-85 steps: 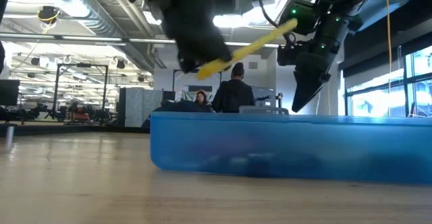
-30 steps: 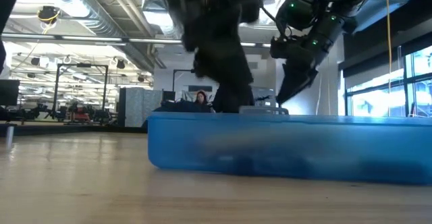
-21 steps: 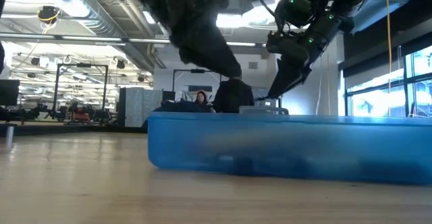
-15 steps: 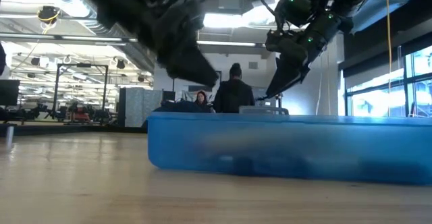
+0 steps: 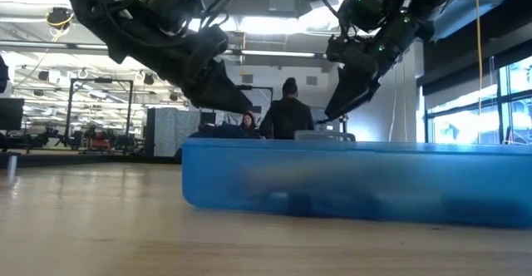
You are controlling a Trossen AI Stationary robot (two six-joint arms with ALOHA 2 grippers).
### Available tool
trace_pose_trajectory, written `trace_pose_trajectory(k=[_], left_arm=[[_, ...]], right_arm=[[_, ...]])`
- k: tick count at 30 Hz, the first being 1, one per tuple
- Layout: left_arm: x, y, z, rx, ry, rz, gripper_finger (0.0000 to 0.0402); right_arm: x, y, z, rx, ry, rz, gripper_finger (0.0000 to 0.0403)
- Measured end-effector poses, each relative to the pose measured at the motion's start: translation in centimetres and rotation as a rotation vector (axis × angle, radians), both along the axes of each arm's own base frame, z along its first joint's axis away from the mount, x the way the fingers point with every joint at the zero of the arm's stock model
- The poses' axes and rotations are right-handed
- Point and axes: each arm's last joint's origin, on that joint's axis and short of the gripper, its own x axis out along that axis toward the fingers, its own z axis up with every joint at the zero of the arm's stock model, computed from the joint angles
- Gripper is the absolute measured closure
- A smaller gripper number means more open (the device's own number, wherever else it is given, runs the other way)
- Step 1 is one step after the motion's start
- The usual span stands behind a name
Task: Pick & place school supplies into a supply box
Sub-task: Put the top yellow pencil into the blue supply box
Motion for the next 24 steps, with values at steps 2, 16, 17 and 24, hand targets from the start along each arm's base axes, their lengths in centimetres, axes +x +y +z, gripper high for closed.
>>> trace_pose_trajectory(k=[2, 16, 17, 24], left_arm=[[0.1, 0.2, 0.1, 0.005, -0.006, 0.007, 0.0231], [0.2, 1.3, 0.9, 0.120, -0.057, -0.002, 0.0230], [0.2, 1.3, 0.9, 0.120, -0.056, -0.003, 0.0230], [0.2, 1.3, 0.8, 0.117, -0.051, -0.007, 0.0231]], right_arm=[[0.0, -0.1, -0.2, 0.007, 0.006, -0.050, 0.0182], [1.8, -0.8, -4.0, -0.022, 0.092, -0.054, 0.0182], [2.0, -0.9, -4.2, -0.035, 0.090, -0.059, 0.0183], [2.7, -2.3, -5.9, -0.059, 0.147, -0.121, 0.0207]])
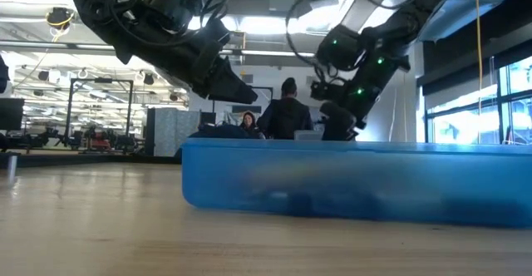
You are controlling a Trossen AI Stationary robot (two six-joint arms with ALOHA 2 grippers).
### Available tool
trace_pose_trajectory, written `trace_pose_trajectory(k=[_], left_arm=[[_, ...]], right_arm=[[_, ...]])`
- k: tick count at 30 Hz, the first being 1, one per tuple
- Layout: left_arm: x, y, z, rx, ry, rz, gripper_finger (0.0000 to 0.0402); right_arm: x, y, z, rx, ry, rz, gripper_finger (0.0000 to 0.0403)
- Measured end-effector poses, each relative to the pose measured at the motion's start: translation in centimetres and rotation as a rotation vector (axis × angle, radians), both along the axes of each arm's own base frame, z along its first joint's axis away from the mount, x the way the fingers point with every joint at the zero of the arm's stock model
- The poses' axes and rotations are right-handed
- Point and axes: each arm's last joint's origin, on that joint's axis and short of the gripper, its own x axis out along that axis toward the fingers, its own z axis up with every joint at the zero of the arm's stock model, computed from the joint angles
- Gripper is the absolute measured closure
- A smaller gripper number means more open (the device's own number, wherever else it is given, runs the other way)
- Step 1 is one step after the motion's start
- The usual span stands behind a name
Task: Pick & place school supplies into a supply box
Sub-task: Put the top yellow pencil into the blue supply box
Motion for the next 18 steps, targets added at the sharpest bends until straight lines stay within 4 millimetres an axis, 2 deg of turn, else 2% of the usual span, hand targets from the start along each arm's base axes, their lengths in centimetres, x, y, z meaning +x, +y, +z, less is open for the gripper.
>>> trace_pose_trajectory(k=[9, 13, 18], left_arm=[[0.0, 0.0, 0.0, -0.001, 0.002, -0.002, 0.0231], [0.0, 0.0, 0.0, -0.002, 0.005, -0.003, 0.0229], [0.0, 0.0, 0.0, -0.001, 0.005, 0.000, 0.0231]], right_arm=[[0.2, -1.7, -1.9, 0.088, 0.036, -0.009, 0.0220], [0.3, -1.8, -2.7, 0.096, 0.062, -0.007, 0.0220], [0.3, -1.8, -2.8, 0.099, 0.067, -0.009, 0.0225]])
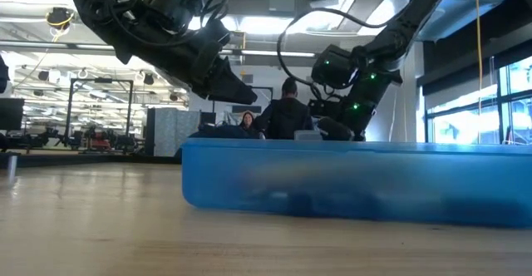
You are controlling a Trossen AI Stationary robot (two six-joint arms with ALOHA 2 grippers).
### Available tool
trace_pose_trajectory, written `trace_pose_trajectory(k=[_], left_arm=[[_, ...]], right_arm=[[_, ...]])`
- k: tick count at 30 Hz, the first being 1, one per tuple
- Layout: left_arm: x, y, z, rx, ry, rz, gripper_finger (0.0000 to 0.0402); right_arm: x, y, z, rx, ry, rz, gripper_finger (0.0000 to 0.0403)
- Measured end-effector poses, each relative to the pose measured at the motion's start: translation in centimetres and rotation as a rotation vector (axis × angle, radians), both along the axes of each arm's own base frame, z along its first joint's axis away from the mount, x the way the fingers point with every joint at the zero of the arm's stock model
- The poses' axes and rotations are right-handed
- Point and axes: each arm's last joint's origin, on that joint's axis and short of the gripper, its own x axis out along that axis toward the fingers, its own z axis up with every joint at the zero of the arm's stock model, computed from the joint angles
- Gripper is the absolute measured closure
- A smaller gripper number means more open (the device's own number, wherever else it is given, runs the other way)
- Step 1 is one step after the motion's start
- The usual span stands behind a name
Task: Pick & place school supplies into a supply box
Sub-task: Put the top yellow pencil into the blue supply box
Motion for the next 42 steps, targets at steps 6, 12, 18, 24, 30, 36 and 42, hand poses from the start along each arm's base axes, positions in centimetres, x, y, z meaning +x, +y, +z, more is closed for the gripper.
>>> trace_pose_trajectory(k=[6, 12, 18, 24, 30, 36, 42], left_arm=[[0.0, 0.0, 0.0, 0.000, 0.000, 0.001, 0.0231], [0.0, 0.0, 0.0, 0.001, 0.001, 0.001, 0.0233], [0.0, 0.1, 0.0, 0.010, 0.002, 0.026, 0.0231], [0.0, 0.1, 0.0, 0.020, 0.006, 0.045, 0.0232], [-0.1, 0.1, -0.1, 0.068, 0.026, 0.023, 0.0229], [-0.1, 0.1, -0.2, 0.069, 0.038, 0.020, 0.0229], [-0.2, 0.1, -0.4, 0.064, 0.068, 0.019, 0.0229]], right_arm=[[-0.1, 0.1, 0.0, 0.008, 0.014, 0.000, 0.0270], [-0.2, 0.2, -0.1, 0.012, 0.023, 0.002, 0.0324], [-0.3, 0.2, 0.1, 0.011, 0.022, 0.003, 0.0362], [-1.3, 0.6, 1.5, 0.025, 0.053, 0.003, 0.0364], [-1.8, 2.4, 6.0, 0.080, -0.061, 0.046, 0.0366], [-1.0, 6.5, 10.9, 0.148, -0.366, 0.176, 0.0360], [1.0, 12.0, 12.9, 0.178, -0.612, 0.354, 0.0363]])
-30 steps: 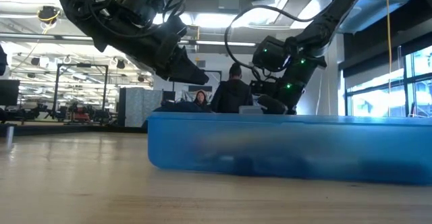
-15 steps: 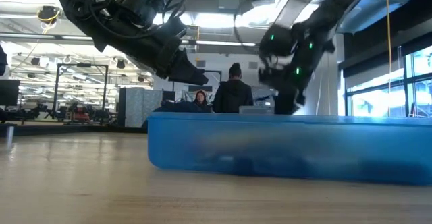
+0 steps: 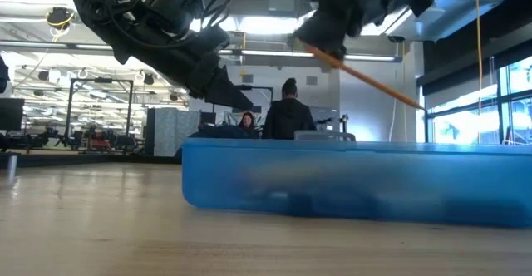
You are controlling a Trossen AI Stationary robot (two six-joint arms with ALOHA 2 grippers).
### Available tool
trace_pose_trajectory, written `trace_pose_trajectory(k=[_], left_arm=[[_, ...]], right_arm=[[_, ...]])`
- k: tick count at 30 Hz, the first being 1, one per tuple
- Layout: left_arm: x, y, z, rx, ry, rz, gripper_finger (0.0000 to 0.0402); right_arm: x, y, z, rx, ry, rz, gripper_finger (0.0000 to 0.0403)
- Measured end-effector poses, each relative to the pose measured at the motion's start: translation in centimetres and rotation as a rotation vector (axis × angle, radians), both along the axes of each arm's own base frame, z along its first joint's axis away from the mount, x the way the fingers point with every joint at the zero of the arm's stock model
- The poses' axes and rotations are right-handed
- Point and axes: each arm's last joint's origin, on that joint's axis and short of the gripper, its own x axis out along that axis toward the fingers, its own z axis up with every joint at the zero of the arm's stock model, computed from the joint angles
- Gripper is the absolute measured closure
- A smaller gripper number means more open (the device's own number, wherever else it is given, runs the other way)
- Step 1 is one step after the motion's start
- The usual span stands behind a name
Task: Pick & place school supplies into a supply box
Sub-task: Put the top yellow pencil into the blue supply box
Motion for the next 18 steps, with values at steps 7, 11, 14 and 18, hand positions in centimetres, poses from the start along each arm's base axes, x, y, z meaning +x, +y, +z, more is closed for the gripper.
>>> trace_pose_trajectory(k=[7, 11, 14, 18], left_arm=[[-0.4, -0.1, -0.7, -0.013, 0.079, 0.000, 0.0232], [-0.4, -0.1, -0.7, -0.013, 0.080, 0.000, 0.0231], [-0.4, -0.1, -0.7, -0.014, 0.081, 0.000, 0.0233], [-0.4, -0.1, -0.7, -0.014, 0.081, -0.001, 0.0231]], right_arm=[[1.8, 5.4, -0.8, -0.034, -0.139, 0.052, 0.0360], [2.7, 6.9, -2.1, -0.003, -0.162, 0.053, 0.0361], [3.2, 7.4, -3.6, 0.044, -0.110, 0.040, 0.0359], [3.7, 7.5, -5.4, 0.112, -0.044, 0.001, 0.0358]])
